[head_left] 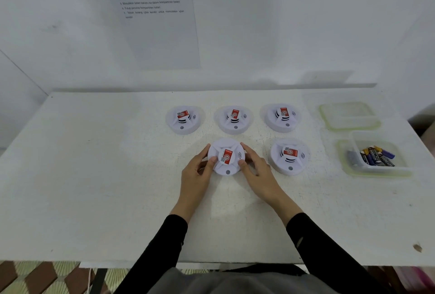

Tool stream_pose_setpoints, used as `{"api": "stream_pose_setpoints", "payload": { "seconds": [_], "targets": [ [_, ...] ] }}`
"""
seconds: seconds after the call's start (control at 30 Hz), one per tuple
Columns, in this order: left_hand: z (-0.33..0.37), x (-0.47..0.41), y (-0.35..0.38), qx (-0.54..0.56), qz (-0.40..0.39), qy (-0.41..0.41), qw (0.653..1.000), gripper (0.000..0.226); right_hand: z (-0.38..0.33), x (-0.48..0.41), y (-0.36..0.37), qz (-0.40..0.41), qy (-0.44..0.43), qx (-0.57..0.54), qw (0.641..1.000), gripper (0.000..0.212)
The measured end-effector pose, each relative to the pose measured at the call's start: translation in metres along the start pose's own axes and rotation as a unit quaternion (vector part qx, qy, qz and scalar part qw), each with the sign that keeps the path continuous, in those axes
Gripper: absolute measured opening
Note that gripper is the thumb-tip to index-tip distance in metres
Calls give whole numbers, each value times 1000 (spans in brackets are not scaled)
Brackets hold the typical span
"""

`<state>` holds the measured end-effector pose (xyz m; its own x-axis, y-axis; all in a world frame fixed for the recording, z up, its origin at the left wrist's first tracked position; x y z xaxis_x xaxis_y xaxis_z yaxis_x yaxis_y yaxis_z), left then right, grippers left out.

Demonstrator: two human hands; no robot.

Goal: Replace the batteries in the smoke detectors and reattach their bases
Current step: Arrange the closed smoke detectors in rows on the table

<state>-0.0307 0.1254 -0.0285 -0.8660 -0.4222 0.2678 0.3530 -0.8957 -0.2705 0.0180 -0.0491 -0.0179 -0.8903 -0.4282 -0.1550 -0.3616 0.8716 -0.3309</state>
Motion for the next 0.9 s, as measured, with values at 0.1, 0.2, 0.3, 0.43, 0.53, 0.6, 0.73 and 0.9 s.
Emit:
{"api": "stream_pose_setpoints", "payload": {
  "seconds": [0.1,0.2,0.3,0.43,0.53,0.6,0.73,0.9],
  "targets": [
    [0,1,-1,0,3,-1,1000,42,-2,1,-1,-6,3,5,1000,39],
    [0,0,-1,0,5,-5,1000,42,-2,0,-1,-5,1,7,1000,39],
    [1,2,-1,-6,9,-3,1000,42,3,-1,2,-5,3,30,1000,39],
    [2,0,-10,-30,40,6,999,40,9,-6,9,-7,25,105,994,44],
    [0,-4,-23,-46,57,-11,997,41,1,-12,19,-7,37,152,988,44],
    [-1,-6,-32,-56,69,-18,996,40,-4,-17,28,-16,37,167,985,45],
    [-3,-12,-47,-81,89,-31,992,35,-8,-28,44,-28,41,193,980,45],
    [-5,-10,-51,-97,94,-38,990,31,-8,-33,49,-48,66,209,975,43]
  ]
}}
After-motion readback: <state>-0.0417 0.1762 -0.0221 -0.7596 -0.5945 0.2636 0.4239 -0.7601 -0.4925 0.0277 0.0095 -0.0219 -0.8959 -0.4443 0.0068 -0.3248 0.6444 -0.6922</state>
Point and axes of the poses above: each hand's wrist, its own x-axis away from the middle knuckle, its own y-axis out of the palm, z = x × y, the point moved 3 cm from there along -x, towards the middle knuckle, and after that the axes turned 13 degrees about -y, right-handed, at the moved point
